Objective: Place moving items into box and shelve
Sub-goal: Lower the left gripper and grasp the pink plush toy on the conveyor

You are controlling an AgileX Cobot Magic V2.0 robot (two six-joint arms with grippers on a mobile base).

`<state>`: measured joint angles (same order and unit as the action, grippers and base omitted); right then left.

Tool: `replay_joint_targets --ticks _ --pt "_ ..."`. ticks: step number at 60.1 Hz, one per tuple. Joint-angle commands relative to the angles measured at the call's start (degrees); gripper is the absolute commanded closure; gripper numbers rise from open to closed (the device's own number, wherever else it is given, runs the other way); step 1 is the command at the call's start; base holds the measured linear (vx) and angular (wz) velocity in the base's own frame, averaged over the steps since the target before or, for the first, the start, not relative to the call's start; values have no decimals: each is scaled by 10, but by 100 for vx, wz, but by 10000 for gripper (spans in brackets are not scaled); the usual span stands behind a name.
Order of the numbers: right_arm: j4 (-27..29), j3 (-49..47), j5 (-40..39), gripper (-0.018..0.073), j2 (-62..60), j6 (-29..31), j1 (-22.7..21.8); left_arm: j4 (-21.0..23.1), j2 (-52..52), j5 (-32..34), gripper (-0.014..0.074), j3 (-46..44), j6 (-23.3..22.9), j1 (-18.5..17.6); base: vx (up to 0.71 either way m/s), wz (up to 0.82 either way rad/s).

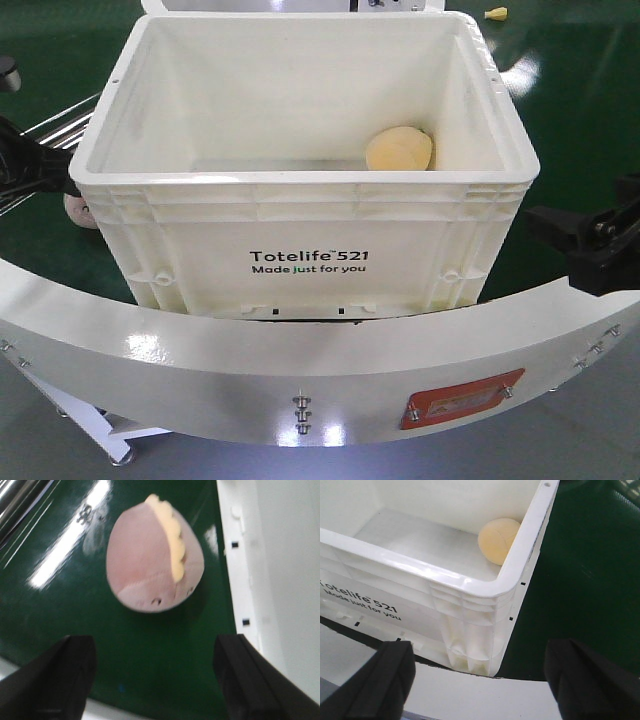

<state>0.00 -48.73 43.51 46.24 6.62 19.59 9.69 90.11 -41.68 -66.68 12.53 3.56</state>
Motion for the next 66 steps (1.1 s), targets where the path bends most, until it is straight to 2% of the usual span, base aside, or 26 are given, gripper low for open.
replay_joint_targets --ticks 1,14,22,39,60,66 --pt "0 -16 -38 -15 -4 3 -1 22 3 56 9 -26 7 2 0 0" --pt "0 -16 -38 -15 -4 3 -1 27 60 77 9 -60 7 2 0 0" --pt "0 -16 -38 -15 -4 3 -1 47 98 75 9 -81 7 2 0 0" --pt "0 -16 -38 -15 -4 3 -1 39 154 78 25 -93 8 2 0 0" --pt "0 -16 -38 -15 -4 3 -1 34 160 72 290 -93 8 2 0 0" --pt "0 -16 -38 -15 -4 3 -1 4 146 62 339 -94 6 2 0 0"
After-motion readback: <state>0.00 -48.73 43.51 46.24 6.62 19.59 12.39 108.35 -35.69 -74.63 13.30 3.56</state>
